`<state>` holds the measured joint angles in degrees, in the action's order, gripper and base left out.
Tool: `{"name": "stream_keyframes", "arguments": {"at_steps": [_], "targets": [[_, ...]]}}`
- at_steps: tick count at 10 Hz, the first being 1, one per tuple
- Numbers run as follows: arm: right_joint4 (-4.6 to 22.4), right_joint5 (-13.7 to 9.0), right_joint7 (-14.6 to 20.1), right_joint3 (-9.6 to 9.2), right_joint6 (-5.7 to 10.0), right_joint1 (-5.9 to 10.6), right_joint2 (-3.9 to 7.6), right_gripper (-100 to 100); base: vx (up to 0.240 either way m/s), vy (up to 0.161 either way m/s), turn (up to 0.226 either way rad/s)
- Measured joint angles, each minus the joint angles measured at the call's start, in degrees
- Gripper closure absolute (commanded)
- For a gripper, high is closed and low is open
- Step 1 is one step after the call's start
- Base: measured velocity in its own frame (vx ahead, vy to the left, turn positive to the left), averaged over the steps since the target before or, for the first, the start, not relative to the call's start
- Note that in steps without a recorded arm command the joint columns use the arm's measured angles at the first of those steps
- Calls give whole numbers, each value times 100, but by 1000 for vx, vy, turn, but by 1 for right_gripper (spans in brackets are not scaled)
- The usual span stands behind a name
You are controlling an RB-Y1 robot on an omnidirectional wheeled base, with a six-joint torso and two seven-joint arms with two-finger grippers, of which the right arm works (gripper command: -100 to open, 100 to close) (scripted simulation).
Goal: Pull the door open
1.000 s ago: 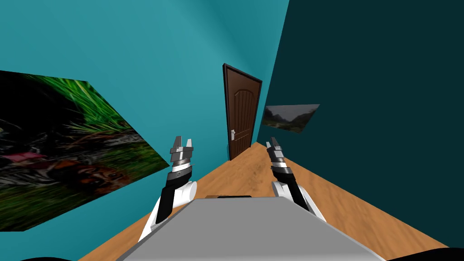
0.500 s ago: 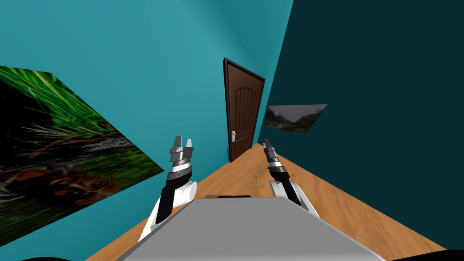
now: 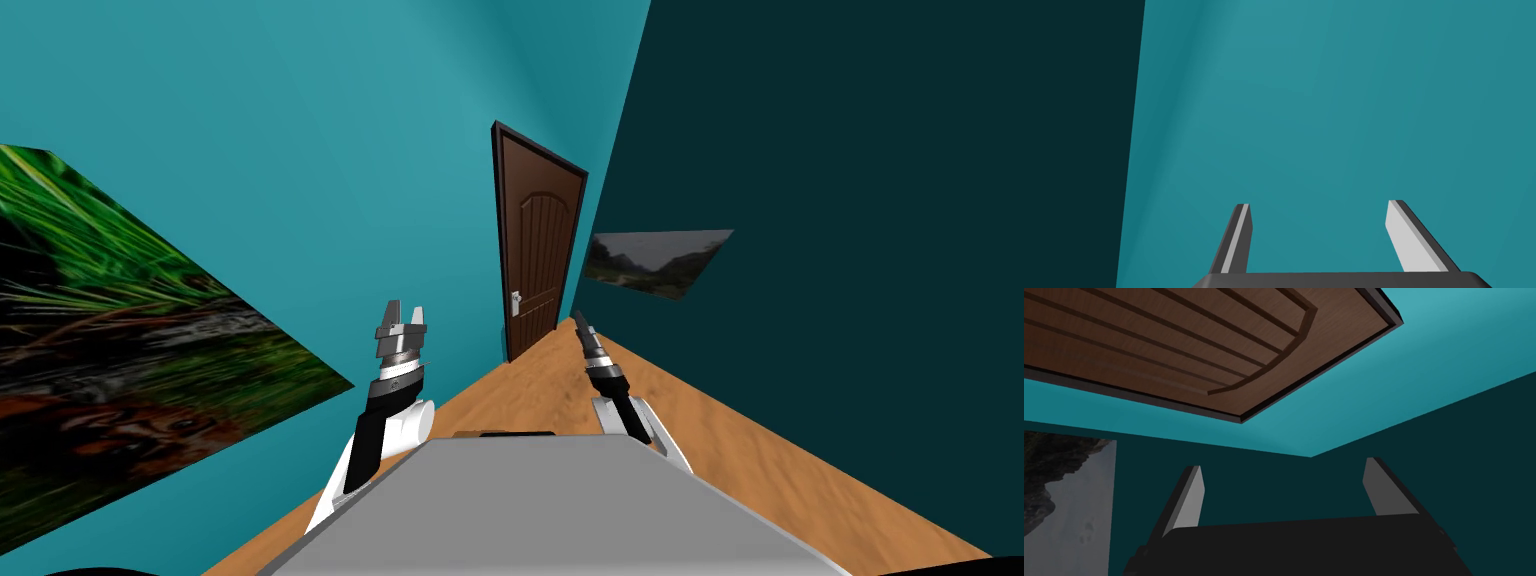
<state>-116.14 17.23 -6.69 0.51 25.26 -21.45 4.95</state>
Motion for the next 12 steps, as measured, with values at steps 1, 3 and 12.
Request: {"name": "stream_keyframes", "arguments": {"at_steps": [1,3,12], "targets": [[104,106,-66,-16,36,40,17,-100,88,10,4],[310,302,-171,-18,119,111,86,-100,108,1,5],[1387,1313,-777,-118,445,616,265,-100,99,7,4]]}}
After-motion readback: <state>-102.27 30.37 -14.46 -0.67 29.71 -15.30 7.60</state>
